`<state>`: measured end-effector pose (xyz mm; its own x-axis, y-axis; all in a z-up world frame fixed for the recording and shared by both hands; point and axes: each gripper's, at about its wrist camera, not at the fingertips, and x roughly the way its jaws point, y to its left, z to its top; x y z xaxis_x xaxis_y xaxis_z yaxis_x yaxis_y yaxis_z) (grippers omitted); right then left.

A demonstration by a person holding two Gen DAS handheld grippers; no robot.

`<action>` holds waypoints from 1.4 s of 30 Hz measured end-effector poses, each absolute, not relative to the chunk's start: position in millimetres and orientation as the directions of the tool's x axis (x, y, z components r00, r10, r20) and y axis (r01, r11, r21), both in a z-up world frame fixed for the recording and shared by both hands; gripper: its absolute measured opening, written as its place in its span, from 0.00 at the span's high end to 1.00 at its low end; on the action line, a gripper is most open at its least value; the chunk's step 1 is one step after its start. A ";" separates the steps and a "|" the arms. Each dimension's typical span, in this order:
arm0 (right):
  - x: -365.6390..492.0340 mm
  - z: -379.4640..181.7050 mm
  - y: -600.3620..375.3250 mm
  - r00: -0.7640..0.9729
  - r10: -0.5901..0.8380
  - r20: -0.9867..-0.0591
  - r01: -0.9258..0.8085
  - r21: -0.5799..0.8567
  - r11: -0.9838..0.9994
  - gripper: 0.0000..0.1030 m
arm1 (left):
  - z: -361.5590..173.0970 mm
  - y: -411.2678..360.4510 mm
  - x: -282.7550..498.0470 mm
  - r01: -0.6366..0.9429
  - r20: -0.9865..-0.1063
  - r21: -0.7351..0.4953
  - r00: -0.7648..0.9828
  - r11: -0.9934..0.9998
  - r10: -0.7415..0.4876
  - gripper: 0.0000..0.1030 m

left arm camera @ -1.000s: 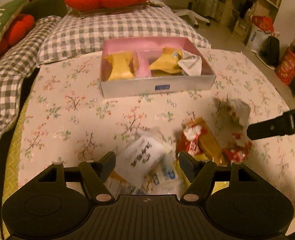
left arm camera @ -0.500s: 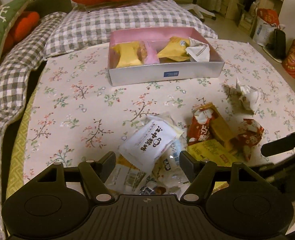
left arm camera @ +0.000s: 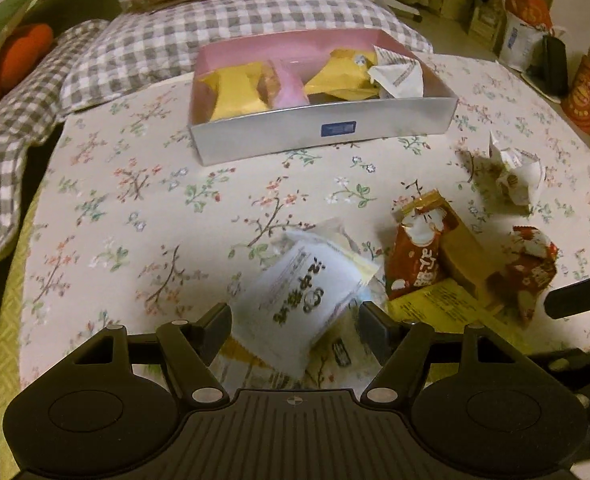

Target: Organize snacks

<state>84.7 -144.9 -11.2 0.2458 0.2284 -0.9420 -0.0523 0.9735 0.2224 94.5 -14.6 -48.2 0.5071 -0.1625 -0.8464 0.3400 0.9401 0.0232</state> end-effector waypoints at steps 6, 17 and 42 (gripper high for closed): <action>85.3 -12.8 -144.3 0.248 0.217 -0.944 -0.051 0.211 0.976 0.21 | -53.1 -17.0 101.5 0.353 -0.841 -0.014 0.502 0.936 -0.202 0.34; 87.8 -15.2 -141.0 0.259 0.208 -0.943 -0.047 0.202 0.978 0.22 | -45.0 -5.3 101.1 0.303 -0.832 -0.087 0.501 0.949 -0.237 0.78; 95.5 -25.1 -123.6 0.292 0.204 -0.934 -0.090 0.186 0.978 0.56 | -39.9 38.6 117.2 0.101 -0.845 -0.089 0.520 0.991 -0.129 0.86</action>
<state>95.5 -123.6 -25.1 0.2920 0.2043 -0.9343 -0.0900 0.9785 0.1858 117.2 38.6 -39.9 0.5196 -0.1288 -0.8447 0.1012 0.9909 -0.0889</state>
